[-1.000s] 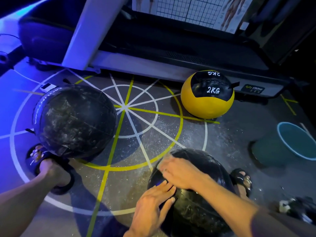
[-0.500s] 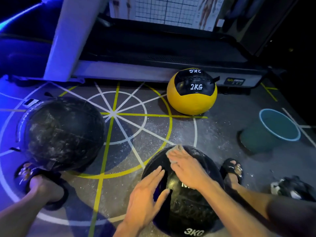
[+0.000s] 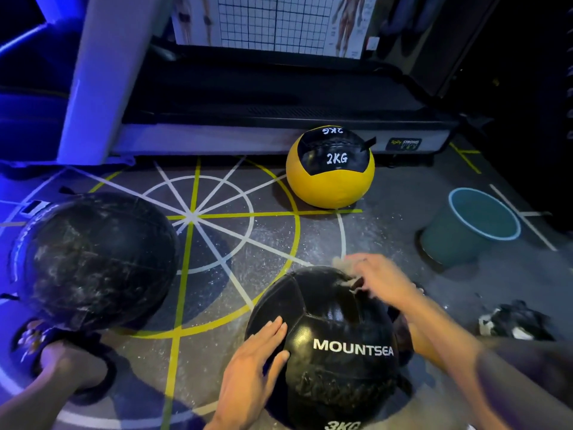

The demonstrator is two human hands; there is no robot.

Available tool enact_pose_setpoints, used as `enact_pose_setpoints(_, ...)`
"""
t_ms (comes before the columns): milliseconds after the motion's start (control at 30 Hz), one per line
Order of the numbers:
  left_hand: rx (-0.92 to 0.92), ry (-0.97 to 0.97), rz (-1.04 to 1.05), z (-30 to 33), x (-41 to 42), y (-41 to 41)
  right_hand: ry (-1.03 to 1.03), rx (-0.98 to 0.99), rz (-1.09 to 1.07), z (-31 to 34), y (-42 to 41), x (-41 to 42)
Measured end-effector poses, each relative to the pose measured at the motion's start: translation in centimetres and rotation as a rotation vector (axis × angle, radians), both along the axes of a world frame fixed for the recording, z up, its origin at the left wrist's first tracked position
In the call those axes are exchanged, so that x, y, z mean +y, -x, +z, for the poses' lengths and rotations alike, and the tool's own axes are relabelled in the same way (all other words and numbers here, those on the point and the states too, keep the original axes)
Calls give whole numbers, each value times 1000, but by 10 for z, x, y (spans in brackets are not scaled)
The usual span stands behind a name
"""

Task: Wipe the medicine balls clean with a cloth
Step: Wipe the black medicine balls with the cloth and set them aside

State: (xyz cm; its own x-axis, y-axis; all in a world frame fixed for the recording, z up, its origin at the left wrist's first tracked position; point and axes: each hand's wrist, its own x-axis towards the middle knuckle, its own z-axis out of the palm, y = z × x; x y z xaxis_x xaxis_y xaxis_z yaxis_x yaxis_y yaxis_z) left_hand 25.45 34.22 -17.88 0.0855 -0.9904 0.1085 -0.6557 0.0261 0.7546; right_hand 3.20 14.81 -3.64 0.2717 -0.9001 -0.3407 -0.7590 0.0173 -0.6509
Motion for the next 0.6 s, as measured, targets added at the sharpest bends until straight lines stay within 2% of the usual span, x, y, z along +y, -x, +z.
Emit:
enact_pose_setpoints(67,-1,-1,13,1,-1,-2,62,-47,-221,1,19,-9)
enact_pose_setpoints(167,-33,-8,8,5,-5,-6,98,38,-267,-3,30,-6)
enact_pose_setpoints(300,-52,-23,-1,9,-9,-6,138,-14,-439,-8,34,14)
enact_pose_setpoints(467,-62,-72,-36,14,-18,-6,-28,-48,-344,-19,25,48)
enact_pose_setpoints(600,-96,-104,-134,20,-31,-2,32,85,-268,-25,23,53)
